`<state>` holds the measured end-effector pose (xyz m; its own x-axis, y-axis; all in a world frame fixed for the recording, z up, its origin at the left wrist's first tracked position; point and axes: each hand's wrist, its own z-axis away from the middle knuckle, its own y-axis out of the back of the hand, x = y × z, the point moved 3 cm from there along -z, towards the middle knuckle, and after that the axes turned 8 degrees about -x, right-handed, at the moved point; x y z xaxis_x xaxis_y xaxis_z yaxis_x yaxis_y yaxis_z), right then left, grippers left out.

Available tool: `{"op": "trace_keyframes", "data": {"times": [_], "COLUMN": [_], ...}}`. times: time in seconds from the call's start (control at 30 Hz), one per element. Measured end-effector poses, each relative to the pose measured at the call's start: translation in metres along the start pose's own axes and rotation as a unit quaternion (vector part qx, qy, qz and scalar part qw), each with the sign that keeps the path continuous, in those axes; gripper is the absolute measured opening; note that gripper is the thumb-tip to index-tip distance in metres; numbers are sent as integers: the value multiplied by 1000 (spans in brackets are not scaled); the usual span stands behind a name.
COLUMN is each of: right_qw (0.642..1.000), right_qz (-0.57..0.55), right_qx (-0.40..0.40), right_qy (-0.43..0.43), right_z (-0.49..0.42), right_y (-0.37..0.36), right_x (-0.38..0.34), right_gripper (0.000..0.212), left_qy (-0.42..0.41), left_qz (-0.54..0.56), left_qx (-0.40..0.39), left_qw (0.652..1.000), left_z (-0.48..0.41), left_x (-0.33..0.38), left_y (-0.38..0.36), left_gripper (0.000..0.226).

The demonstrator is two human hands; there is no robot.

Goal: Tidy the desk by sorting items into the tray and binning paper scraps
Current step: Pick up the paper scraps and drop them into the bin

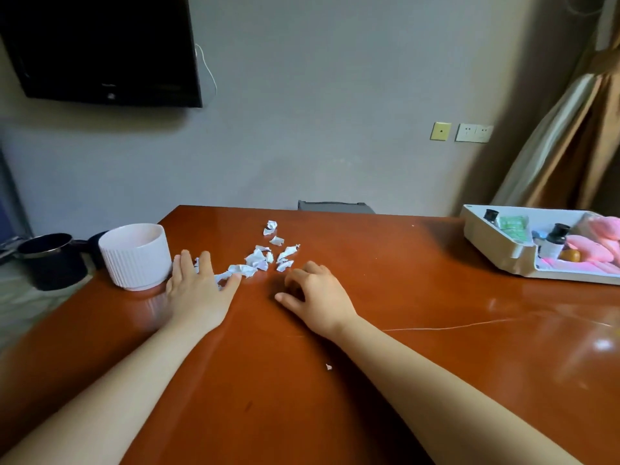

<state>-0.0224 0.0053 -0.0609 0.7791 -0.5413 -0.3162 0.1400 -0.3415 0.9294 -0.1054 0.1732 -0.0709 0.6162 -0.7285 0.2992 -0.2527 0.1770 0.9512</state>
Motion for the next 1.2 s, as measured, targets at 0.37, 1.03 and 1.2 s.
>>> {"op": "trace_keyframes", "data": {"times": [0.37, 1.03, 1.2], "right_qw": [1000, 995, 996], "right_qz": [5, -43, -68], "right_qx": [-5, -72, -10], "right_qy": [-15, 58, 59], "right_z": [-55, -100, -97], "right_y": [-9, -19, -14], "right_x": [21, 29, 28], "right_gripper": [67, 40, 46], "left_qy": [32, -205, -147], "left_qz": [-11, 124, -84], "left_qx": [-18, -43, -26], "left_qw": [999, 970, 985], "left_z": [-42, -45, -38], "left_x": [1, 13, 4], "left_y": [-5, 1, 19], "left_gripper": [71, 51, 87]}}
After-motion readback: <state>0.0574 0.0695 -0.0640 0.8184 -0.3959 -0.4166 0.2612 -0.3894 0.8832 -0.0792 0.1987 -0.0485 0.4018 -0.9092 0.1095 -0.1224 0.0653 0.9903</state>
